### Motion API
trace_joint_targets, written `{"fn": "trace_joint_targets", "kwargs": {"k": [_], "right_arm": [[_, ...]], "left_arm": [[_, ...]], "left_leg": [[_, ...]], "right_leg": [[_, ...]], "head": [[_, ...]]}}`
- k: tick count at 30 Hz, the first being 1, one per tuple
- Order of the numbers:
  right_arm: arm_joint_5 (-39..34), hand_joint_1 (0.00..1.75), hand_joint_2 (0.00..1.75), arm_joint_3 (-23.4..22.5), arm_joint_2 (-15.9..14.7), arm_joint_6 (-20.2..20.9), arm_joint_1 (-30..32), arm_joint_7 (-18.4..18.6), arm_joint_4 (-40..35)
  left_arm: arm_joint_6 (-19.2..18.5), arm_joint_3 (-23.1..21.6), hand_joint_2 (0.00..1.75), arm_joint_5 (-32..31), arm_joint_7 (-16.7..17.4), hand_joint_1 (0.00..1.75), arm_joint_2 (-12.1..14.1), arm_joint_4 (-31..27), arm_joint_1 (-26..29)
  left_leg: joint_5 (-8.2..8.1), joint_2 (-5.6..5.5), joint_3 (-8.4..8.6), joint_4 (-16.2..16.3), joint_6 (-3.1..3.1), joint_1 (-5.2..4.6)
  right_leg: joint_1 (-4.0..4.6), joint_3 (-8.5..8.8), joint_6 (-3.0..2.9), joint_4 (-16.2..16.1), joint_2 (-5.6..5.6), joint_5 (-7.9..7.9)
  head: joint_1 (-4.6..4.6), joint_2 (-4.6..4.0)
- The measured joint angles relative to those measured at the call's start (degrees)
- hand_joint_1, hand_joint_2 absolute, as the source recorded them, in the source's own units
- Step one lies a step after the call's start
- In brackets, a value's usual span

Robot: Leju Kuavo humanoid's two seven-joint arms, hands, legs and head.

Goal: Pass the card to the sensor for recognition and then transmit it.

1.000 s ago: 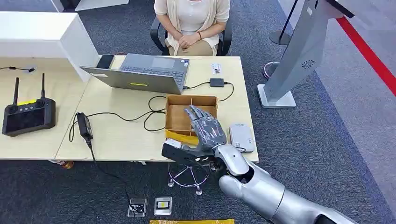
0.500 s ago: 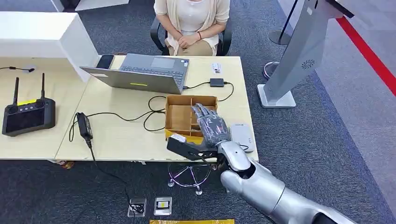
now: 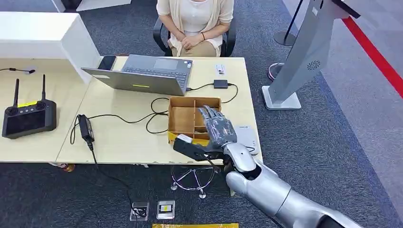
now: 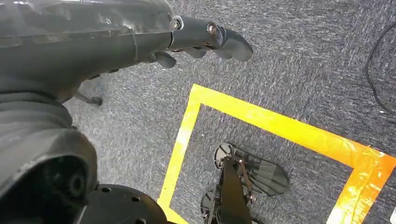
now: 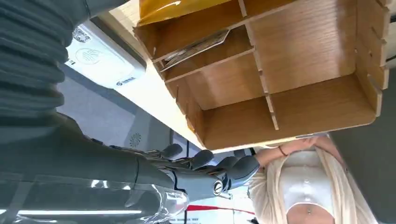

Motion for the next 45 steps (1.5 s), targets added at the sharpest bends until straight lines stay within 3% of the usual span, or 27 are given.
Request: {"fn": "trace_joint_targets", "kwargs": {"k": [45], "right_arm": [[-1.77,0.0,1.75,-2.25,2.21,-0.94,0.04,-3.26,8.0]], "left_arm": [[-0.09,0.0,0.0,-0.48,0.02,0.0,0.0,0.0,0.04]], "left_leg": [[0.0,0.01,0.0,0.0,0.0,0.0]], "right_leg": [[0.0,-0.01,0.0,0.0,0.01,0.0]], "head": [[0.0,0.0]]}}
